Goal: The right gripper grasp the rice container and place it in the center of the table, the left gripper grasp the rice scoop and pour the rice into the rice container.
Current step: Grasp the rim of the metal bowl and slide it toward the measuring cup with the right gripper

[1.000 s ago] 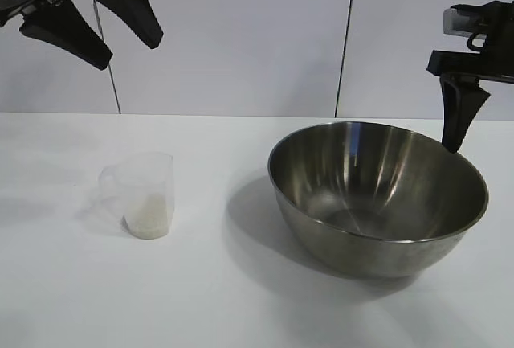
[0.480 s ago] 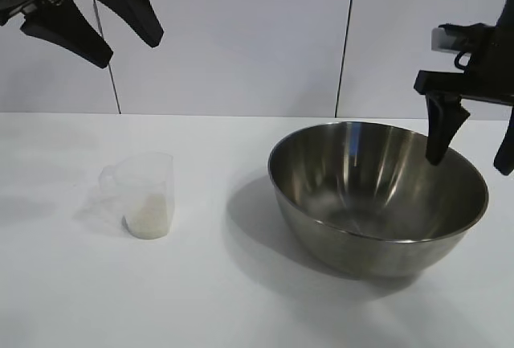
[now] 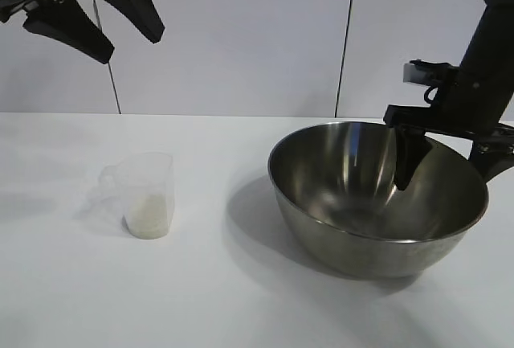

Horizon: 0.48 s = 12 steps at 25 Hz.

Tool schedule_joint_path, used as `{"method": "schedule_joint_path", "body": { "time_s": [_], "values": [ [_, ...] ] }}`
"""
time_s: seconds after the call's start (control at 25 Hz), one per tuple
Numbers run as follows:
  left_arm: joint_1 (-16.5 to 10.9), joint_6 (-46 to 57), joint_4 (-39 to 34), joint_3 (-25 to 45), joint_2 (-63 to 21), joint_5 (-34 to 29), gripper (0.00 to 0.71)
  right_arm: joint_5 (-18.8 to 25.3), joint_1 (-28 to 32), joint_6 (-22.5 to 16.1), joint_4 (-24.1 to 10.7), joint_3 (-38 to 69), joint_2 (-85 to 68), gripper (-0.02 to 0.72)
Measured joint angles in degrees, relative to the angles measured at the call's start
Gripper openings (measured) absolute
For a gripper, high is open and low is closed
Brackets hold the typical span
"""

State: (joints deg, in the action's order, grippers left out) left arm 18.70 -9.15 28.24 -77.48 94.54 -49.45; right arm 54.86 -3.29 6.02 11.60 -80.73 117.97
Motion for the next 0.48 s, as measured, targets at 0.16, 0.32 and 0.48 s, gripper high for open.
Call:
{"method": "schedule_joint_path", "body": {
  "time_s": [0.16,0.32,0.48],
  "values": [
    [0.0,0.0,0.0,0.0,0.0,0.0,0.458,-0.3,-0.3,0.1,1.0,0.0,1.2,0.256],
    [0.0,0.0,0.0,0.0,0.0,0.3,0.458,0.2,-0.3,1.1,1.8,0.0,1.2,0.041],
    [0.0,0.0,0.0,0.0,0.0,0.8,0.458,1.0,-0.3,2.0,2.8,0.0,1.2,0.011]
  ]
}}
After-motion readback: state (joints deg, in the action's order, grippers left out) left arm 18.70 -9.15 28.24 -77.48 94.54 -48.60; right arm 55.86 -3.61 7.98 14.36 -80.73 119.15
